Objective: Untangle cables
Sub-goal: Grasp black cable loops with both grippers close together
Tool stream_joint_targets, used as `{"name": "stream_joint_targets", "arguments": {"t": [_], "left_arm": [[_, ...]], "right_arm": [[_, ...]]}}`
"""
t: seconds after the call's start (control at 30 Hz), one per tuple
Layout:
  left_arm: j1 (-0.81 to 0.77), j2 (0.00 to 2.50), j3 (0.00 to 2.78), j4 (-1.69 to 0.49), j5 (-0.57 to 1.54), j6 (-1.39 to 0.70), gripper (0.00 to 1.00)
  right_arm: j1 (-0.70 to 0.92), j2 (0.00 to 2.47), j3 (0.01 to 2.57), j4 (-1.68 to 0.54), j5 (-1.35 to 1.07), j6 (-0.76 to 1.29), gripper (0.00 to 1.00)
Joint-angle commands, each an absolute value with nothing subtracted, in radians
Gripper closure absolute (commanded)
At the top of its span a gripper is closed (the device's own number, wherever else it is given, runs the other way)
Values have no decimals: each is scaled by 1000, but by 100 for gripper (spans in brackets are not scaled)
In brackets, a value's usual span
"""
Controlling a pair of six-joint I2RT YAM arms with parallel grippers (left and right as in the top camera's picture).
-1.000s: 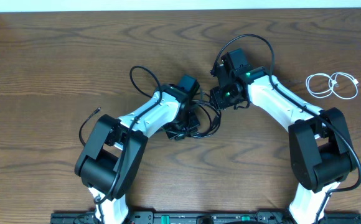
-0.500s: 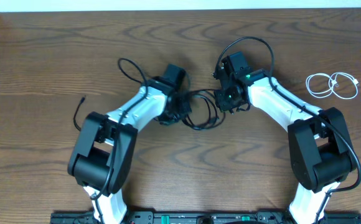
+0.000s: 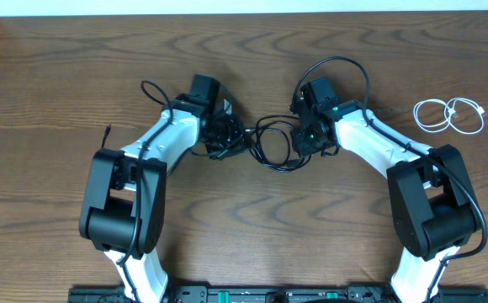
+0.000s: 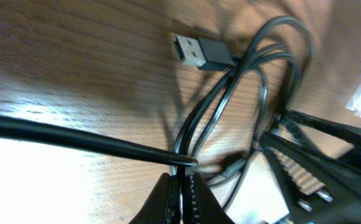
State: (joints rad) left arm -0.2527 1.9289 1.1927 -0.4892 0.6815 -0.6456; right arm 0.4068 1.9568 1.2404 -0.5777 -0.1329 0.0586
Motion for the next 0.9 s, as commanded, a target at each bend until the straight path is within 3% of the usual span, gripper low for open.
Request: {"name": "stream_joint_targets", "arguments": {"t": [0.0, 0.57, 0.87], "left_arm": [[-206, 1945, 1222, -477, 885, -621, 93], [-106, 1945, 1221, -484, 928, -624, 93], [-246, 1945, 1218, -696, 533, -625, 92]], "right_arm": [[406, 1966, 1229, -575, -103, 47, 53], [406, 1966, 1227, -564, -59, 56, 60], [401, 1965, 1244, -519, -113, 54, 70]]}}
